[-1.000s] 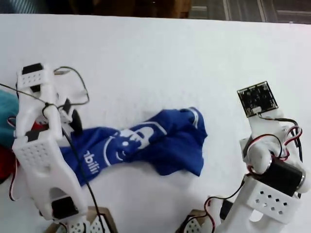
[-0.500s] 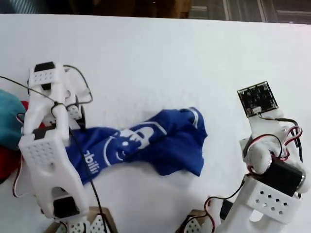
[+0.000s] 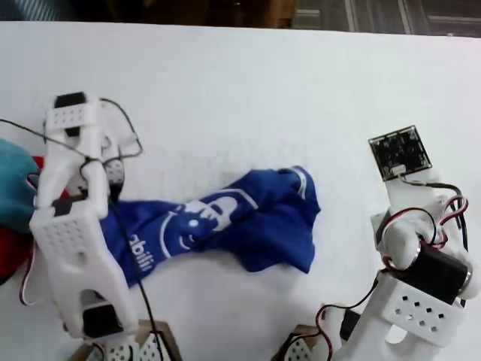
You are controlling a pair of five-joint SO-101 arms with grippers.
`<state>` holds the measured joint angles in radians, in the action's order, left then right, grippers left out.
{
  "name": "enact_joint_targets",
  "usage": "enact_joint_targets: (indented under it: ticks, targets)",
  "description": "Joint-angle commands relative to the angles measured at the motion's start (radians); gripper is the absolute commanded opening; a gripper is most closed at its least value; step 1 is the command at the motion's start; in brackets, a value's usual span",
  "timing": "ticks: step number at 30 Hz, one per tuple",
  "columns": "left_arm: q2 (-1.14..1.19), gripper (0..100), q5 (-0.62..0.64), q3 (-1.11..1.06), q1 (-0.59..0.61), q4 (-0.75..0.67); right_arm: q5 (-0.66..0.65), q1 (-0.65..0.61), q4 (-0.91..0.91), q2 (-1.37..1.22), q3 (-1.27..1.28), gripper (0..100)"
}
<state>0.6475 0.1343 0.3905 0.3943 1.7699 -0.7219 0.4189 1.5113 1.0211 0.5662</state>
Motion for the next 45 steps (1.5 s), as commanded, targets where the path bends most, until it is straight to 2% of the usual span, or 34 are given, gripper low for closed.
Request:
enact_joint_targets:
  ticks: [1, 5, 12, 18, 24, 29, 36, 39, 43, 45]
  targets:
    - [-0.110, 3, 0.002, 0.082, 0.104, 0.017, 0.066, -0.008, -0.018, -0.047, -0.041, 21.1]
    - [-0.232, 3, -0.049, 0.128, 0.183, 0.017, 0.118, -0.051, -0.012, -0.246, -0.080, 21.1]
    - [-0.367, 3, -0.104, 0.082, 0.175, 0.017, 0.227, -0.344, 0.097, -0.674, -0.489, 21.1]
    - [-0.368, 3, -0.109, 0.002, 0.141, 0.014, 0.233, -0.613, 0.219, -1.050, -0.812, 21.1]
    - [-0.367, 3, -0.109, -0.002, 0.143, 0.014, 0.232, -0.754, 0.232, -1.282, -0.936, 21.1]
    - [-0.367, 3, -0.109, -0.002, 0.143, 0.009, 0.193, -0.805, 0.220, -1.376, -0.984, 21.1]
    - [-0.367, 3, -0.109, -0.002, 0.141, 0.002, 0.184, -0.746, 0.104, -1.527, -1.034, 21.1]
    - [-0.367, 3, -0.109, -0.002, 0.141, 0.002, 0.152, -0.739, 0.136, -1.618, -1.043, 21.1]
    - [-0.367, 3, -0.109, -0.002, 0.141, 0.002, 0.002, -0.743, 0.249, -1.716, -1.036, 21.1]
    - [-0.367, 3, -0.109, -0.002, 0.141, 0.002, -0.006, -0.736, 0.262, -1.730, -1.026, 21.1]
